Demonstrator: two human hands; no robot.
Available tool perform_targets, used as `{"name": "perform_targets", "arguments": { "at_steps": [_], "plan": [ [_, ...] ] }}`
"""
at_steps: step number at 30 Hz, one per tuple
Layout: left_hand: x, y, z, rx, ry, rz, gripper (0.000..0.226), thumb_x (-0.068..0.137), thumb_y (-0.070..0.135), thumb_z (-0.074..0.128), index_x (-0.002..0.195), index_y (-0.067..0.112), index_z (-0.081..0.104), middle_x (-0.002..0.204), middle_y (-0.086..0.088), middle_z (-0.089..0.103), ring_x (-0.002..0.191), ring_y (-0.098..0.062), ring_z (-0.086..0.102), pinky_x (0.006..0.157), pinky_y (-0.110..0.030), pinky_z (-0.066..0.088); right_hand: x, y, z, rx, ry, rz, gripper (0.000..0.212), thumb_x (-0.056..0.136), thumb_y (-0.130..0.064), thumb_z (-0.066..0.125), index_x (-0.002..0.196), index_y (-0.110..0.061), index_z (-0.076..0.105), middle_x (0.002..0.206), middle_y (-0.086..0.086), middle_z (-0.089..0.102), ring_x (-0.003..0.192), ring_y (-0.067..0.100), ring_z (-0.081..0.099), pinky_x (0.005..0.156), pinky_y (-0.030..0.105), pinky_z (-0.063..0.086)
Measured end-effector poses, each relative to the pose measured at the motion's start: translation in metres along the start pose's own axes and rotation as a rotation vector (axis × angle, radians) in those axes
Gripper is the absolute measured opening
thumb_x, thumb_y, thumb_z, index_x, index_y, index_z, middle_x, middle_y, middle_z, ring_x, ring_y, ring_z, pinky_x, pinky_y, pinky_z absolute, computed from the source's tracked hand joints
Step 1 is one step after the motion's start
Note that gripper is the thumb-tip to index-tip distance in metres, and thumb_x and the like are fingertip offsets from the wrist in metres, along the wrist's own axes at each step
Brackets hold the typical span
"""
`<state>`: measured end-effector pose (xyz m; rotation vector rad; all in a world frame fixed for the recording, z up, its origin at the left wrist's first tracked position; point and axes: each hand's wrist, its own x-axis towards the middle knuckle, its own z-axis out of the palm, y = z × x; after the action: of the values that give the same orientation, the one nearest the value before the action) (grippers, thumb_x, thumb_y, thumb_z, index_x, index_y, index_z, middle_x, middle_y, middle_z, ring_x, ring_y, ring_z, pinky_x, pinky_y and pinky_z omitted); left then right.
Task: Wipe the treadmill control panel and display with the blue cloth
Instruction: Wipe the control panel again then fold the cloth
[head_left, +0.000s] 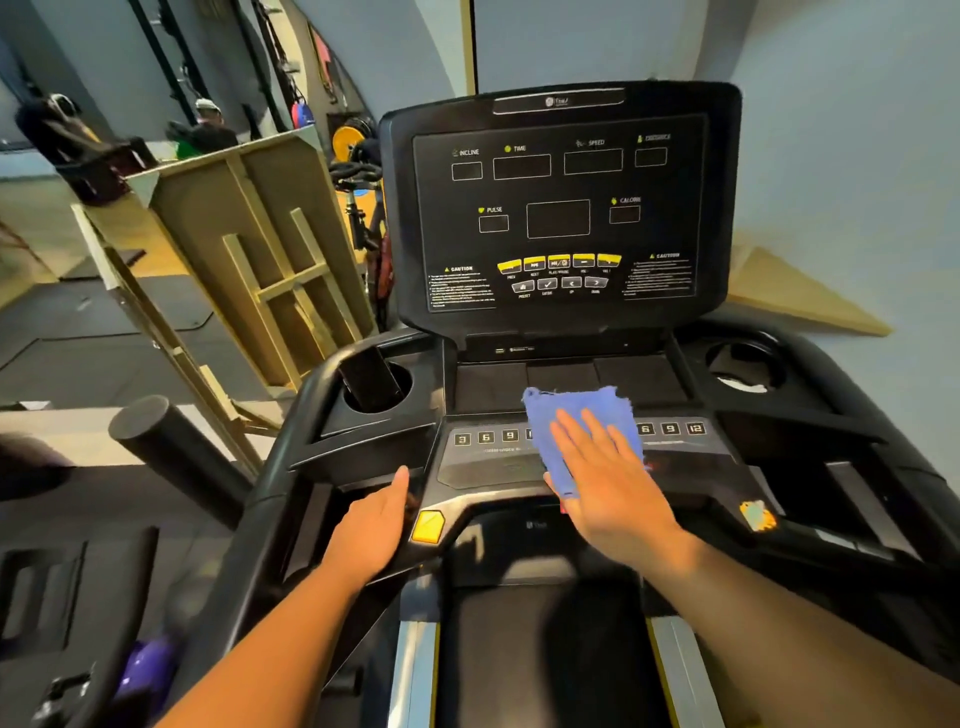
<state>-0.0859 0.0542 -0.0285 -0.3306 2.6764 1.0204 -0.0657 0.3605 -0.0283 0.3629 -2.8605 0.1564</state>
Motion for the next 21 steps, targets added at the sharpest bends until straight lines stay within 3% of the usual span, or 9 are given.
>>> {"name": "perform_targets", "arguments": {
  "at_steps": [2,4,6,9,13,15,18,19,21],
  "plan": [
    [0.000,0.000,0.001,0.015,0.015,0.010,0.073,0.101,0.068,0.013,0.090,0.028,0.073,0.103,-0.002,0.072,0.099,-0.020,0.065,0.098,-0.043,0.044,0.011,-0.030,0.002,0.000,0.010,0.185,0.072,0.098,-0.051,0.038,0.154,-0.007,0.029,0.163,0.009,0.023,0.152,0.037,0.018,0.124,0.046,0.010],
    [-0.001,0.001,0.002,0.037,0.029,0.021,0.070,0.104,0.062,0.015,0.094,0.023,0.072,0.098,0.000,0.071,0.093,-0.017,0.064,0.097,-0.042,0.045,0.026,-0.073,0.001,0.035,-0.022,0.206,0.076,0.098,-0.052,0.042,0.156,-0.006,0.026,0.164,0.015,0.020,0.151,0.044,0.014,0.124,0.053,0.009],
    [0.000,0.001,0.002,0.074,0.039,0.032,0.067,0.105,0.060,0.016,0.098,0.024,0.072,0.096,0.001,0.068,0.092,-0.018,0.062,0.093,-0.041,0.044,0.031,-0.111,-0.001,0.010,-0.074,0.064,0.079,0.096,-0.047,0.049,0.158,-0.006,0.022,0.166,0.017,0.014,0.152,0.044,0.006,0.122,0.055,0.007],
    [0.001,-0.002,0.003,0.014,0.052,-0.002,0.080,0.091,0.080,0.010,0.073,0.030,0.071,0.090,0.000,0.074,0.092,-0.025,0.068,0.093,-0.047,0.050,0.021,-0.123,0.006,0.018,-0.089,-0.142,0.082,0.090,-0.042,0.060,0.157,-0.007,0.026,0.166,0.013,0.021,0.152,0.039,0.008,0.123,0.053,0.011],
    [0.001,-0.002,0.005,-0.036,0.070,0.008,0.075,0.092,0.081,0.014,0.058,0.033,0.060,0.082,-0.002,0.070,0.088,-0.029,0.068,0.094,-0.049,0.052,-0.005,-0.106,0.012,-0.067,-0.150,-0.338,0.083,0.082,-0.041,0.062,0.154,-0.010,0.035,0.163,0.008,0.032,0.150,0.035,0.026,0.119,0.050,0.008],
    [0.000,-0.002,0.004,-0.054,0.077,0.009,0.075,0.092,0.081,0.017,0.055,0.035,0.062,0.078,0.001,0.070,0.082,-0.026,0.066,0.092,-0.048,0.053,0.004,-0.108,0.011,-0.054,-0.128,-0.334,0.080,0.087,-0.040,0.057,0.156,-0.010,0.029,0.165,0.007,0.025,0.152,0.033,0.017,0.118,0.047,-0.002],
    [-0.001,-0.002,0.003,-0.060,0.068,0.001,0.075,0.094,0.078,0.018,0.063,0.034,0.070,0.082,0.003,0.074,0.087,-0.023,0.070,0.093,-0.048,0.053,0.030,-0.126,0.005,0.037,-0.117,-0.221,0.076,0.097,-0.037,0.048,0.159,-0.008,0.017,0.168,0.009,0.008,0.151,0.028,-0.009,0.114,0.041,-0.018],
    [-0.001,-0.002,0.003,-0.063,0.075,-0.003,0.075,0.095,0.077,0.018,0.065,0.034,0.071,0.084,0.003,0.075,0.088,-0.023,0.070,0.094,-0.048,0.053,0.033,-0.129,0.003,0.024,-0.122,-0.193,0.075,0.096,-0.037,0.049,0.158,-0.006,0.020,0.167,0.011,0.012,0.150,0.029,-0.007,0.115,0.041,-0.015],
    [-0.003,-0.002,0.004,-0.048,0.075,0.012,0.072,0.096,0.075,0.017,0.059,0.041,0.068,0.083,0.002,0.074,0.086,-0.023,0.068,0.094,-0.049,0.052,0.021,-0.131,0.001,0.016,-0.161,-0.159,0.073,0.090,-0.041,0.053,0.151,-0.004,0.038,0.160,0.015,0.033,0.149,0.031,0.017,0.120,0.044,0.003]
  ]
}}
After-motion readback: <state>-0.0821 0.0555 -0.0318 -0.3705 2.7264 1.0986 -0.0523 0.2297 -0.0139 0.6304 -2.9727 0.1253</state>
